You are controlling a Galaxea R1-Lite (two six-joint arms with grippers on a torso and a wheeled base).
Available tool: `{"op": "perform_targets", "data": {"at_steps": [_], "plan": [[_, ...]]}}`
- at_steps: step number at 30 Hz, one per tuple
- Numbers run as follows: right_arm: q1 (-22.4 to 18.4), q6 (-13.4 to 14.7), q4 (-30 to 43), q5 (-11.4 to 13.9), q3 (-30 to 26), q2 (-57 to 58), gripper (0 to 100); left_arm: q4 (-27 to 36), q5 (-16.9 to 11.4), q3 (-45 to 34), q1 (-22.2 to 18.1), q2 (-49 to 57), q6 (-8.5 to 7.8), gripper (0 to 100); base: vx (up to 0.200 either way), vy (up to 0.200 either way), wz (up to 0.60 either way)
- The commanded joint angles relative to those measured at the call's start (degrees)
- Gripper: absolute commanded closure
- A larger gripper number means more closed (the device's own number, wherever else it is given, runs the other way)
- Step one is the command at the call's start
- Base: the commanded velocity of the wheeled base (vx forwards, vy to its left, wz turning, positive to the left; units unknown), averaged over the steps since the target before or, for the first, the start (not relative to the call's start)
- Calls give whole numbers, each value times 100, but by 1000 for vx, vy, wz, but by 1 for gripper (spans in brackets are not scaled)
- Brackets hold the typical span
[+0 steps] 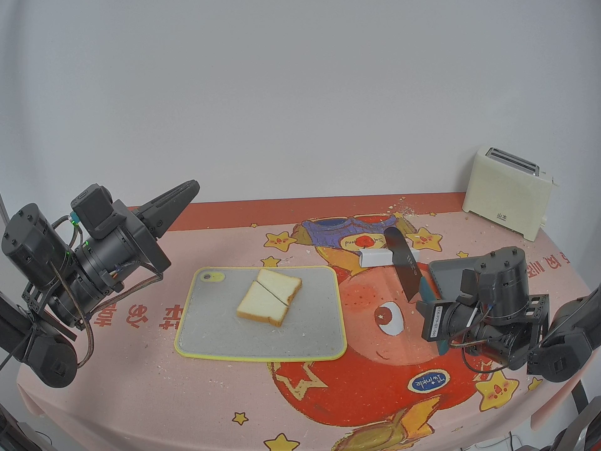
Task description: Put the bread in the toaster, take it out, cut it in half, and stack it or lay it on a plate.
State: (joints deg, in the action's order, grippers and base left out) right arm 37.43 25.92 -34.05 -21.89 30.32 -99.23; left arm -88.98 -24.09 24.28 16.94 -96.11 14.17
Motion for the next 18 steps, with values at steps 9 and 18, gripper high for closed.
{"op": "perform_targets", "data": {"at_steps": [9, 18], "plan": [[2, 1, -5, 1, 0, 44, 0, -102, 1, -20, 11, -13, -2, 100, 0, 0, 0], [28, -342, -577, 45, 141, 659, 0, -102, 9, -82, 2, -57, -2, 100, 0, 0, 0]]}}
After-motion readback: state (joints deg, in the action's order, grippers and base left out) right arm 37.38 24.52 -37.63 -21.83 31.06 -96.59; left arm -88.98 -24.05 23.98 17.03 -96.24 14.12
